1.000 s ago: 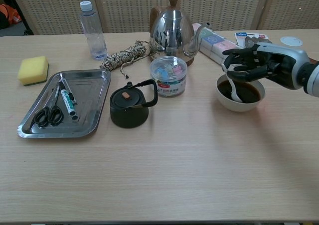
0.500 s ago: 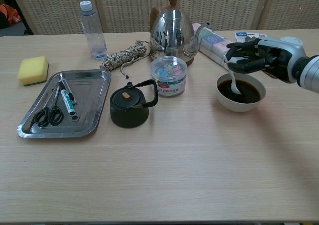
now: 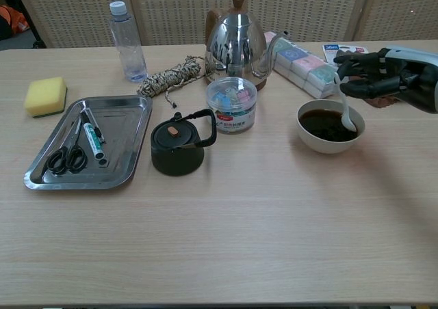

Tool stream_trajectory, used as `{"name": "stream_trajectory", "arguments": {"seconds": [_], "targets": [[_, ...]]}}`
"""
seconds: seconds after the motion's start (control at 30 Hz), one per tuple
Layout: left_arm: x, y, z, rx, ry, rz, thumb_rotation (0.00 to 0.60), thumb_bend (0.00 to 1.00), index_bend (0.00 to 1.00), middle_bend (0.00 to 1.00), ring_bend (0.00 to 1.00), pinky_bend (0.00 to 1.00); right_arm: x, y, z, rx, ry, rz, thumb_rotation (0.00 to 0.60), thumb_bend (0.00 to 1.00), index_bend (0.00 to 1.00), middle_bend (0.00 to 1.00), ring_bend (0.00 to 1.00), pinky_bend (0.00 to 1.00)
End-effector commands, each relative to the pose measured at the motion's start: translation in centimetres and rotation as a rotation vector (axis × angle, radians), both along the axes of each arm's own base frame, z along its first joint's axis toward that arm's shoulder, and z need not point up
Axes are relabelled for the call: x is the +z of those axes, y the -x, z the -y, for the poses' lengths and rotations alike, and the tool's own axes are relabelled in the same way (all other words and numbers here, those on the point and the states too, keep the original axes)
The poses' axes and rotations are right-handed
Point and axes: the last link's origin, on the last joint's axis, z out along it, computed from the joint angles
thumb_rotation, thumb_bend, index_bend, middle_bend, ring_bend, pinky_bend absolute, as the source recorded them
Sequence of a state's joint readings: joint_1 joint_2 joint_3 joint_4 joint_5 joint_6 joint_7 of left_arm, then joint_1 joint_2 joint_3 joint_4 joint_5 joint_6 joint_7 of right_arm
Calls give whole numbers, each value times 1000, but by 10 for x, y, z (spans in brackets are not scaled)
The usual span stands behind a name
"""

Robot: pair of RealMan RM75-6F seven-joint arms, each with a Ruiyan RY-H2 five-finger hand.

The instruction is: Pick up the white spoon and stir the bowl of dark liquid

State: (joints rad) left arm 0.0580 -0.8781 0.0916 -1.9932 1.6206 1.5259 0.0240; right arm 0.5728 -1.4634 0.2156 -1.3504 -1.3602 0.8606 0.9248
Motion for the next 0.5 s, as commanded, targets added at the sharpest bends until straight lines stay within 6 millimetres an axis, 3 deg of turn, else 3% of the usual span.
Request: {"name": "stream_trajectory", "arguments": {"seconds": [0.03,0.5], "targets": [[0,0,0,0,0,0,600,0,0,0,0,0,-2,-2,-8,18,-29,-7,600,672,565,0,0,0],[5,3,1,3,-13,12,600,0,0,0,0,0,-27,-22,-2,65,-22,-13,600,672,566,0,0,0]]}}
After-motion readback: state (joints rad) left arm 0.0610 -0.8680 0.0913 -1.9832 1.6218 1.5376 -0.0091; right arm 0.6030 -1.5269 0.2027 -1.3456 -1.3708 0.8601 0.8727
